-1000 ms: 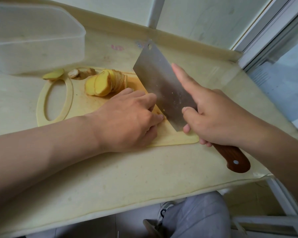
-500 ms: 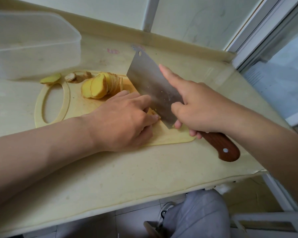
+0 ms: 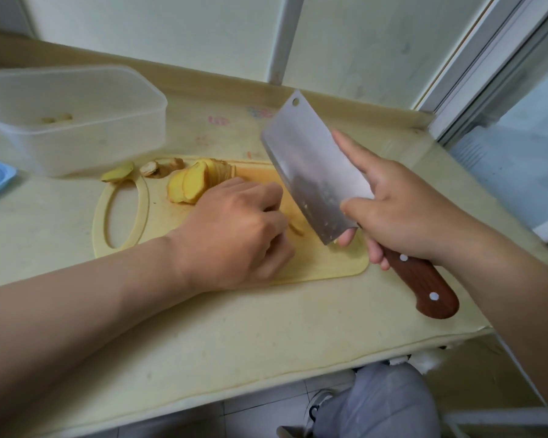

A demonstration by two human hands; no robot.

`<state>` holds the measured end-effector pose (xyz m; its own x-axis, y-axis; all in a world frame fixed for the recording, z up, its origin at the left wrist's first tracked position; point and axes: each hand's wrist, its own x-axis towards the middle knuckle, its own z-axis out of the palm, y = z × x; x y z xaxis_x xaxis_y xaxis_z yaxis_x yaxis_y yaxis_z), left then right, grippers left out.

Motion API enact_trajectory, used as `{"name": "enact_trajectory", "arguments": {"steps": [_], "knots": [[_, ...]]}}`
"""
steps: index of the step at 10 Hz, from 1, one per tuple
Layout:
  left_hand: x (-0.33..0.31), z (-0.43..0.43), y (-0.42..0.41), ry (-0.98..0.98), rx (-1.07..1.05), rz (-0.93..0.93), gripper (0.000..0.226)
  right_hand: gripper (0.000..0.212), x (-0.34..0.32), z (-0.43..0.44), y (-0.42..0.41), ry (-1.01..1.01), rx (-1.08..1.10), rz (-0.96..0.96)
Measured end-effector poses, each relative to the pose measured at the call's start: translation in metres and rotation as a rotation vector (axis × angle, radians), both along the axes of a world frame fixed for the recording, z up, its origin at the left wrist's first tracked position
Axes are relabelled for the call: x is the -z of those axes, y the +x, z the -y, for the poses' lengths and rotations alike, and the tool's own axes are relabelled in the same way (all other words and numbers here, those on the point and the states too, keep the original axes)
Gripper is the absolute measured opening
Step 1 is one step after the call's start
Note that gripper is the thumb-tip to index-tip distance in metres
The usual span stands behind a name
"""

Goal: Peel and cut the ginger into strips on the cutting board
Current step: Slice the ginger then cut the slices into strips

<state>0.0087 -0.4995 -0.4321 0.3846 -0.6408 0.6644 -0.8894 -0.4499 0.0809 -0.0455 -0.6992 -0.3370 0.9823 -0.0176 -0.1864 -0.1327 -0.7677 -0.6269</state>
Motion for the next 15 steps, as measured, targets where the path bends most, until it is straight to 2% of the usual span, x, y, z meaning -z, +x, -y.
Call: {"name": "enact_trajectory", "arguments": {"steps": [1,2,5,6,7,8,9,10,12,14,15], "knots": [[-0.004,-0.001,-0.002,-0.102,-0.062,0.030,0.028,0.093,0.014,-0.005,-0.004,0.050,0.001,-0.041],[-0.002,-0.001,-0.002,-0.102,-0.076,0.056,0.027,0.092,0.026,-0.002,0.002,0.084,0.014,-0.078],[-0.005,-0.002,0.003,-0.112,-0.123,0.119,0.024,0.091,0.014,0.024,0.042,-0.015,-0.011,-0.122],[-0.011,-0.006,0.014,-0.038,-0.271,0.115,0.019,0.091,0.010,0.029,0.047,-0.003,-0.051,-0.105],[-0.013,-0.009,0.024,0.227,-0.528,0.029,0.036,0.090,0.006,0.036,0.041,0.126,-0.077,-0.059],[-0.019,-0.008,0.027,0.489,-0.613,-0.116,0.053,0.096,0.007,0.042,0.031,0.267,-0.057,-0.005],[-0.027,-0.009,0.032,0.581,-0.566,-0.237,0.051,0.093,0.014,0.044,0.025,0.383,-0.061,-0.004],[-0.033,-0.012,0.037,0.589,-0.529,-0.276,0.042,0.093,0.022,0.048,0.022,0.440,-0.058,-0.001],[-0.037,-0.015,0.040,0.618,-0.516,-0.292,0.042,0.101,0.033,0.053,0.018,0.463,-0.029,0.028],[-0.040,-0.014,0.038,0.581,-0.451,-0.375,0.028,0.100,0.031,0.050,0.016,0.479,-0.036,0.031],[-0.038,-0.017,0.038,0.559,-0.422,-0.337,0.026,0.098,0.030,0.048,0.014,0.493,-0.041,0.027]]}}
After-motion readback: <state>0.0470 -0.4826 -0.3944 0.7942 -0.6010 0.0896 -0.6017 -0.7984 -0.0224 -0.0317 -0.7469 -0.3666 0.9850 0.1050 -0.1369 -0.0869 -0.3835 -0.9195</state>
